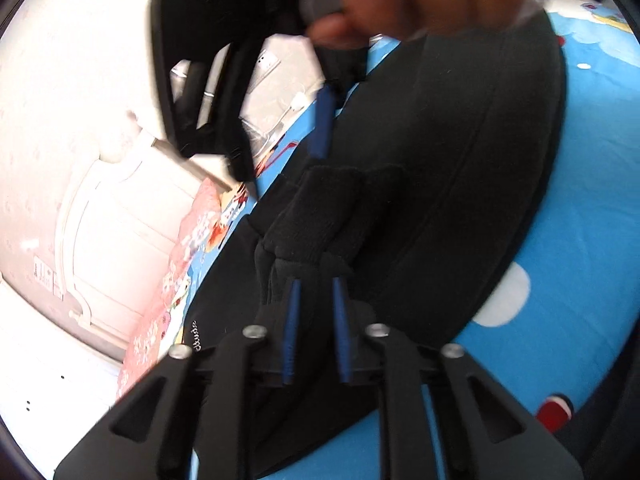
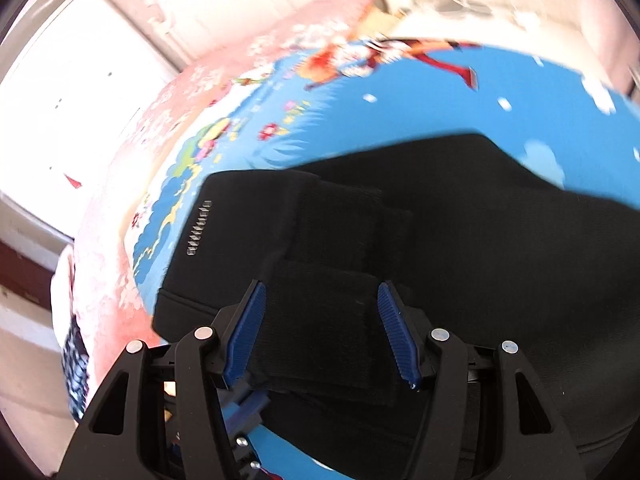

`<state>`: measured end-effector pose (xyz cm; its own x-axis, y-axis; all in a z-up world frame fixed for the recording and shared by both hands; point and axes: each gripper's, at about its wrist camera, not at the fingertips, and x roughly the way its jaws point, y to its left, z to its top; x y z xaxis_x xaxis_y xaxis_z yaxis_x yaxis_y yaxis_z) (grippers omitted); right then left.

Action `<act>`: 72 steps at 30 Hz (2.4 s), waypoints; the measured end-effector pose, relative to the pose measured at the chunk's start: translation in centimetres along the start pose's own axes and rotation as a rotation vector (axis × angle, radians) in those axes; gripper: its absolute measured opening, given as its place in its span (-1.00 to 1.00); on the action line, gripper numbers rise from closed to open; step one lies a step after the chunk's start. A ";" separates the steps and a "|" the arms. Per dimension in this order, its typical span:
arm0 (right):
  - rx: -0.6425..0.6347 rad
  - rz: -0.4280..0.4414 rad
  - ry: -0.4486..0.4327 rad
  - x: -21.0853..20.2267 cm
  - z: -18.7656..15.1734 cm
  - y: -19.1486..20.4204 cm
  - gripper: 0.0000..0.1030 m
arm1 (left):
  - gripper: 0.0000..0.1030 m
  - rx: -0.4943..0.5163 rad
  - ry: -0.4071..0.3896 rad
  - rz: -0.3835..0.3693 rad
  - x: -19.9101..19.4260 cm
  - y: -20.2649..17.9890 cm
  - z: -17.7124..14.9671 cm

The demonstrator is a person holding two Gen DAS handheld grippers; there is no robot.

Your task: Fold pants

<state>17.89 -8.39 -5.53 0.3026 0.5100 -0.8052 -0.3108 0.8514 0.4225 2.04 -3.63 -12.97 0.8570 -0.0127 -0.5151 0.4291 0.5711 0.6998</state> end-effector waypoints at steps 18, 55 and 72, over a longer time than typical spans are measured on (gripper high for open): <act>-0.355 -0.378 -0.092 9.1 -0.9 5.2 0.31 | -0.56 -0.803 0.004 -0.010 -1.0 13.2 -9.5; -0.300 -0.453 -0.169 10.8 2.2 4.8 0.55 | 0.15 -1.417 0.098 -0.422 2.8 14.6 -19.2; -0.285 -0.443 -0.184 10.8 2.1 4.5 0.60 | -0.17 -1.615 0.046 -0.647 4.4 14.9 -21.4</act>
<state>21.63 1.19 -11.41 0.6040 0.1452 -0.7837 -0.3417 0.9355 -0.0899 6.11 22.38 -15.41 0.6560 -0.5461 -0.5210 -0.0466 0.6596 -0.7501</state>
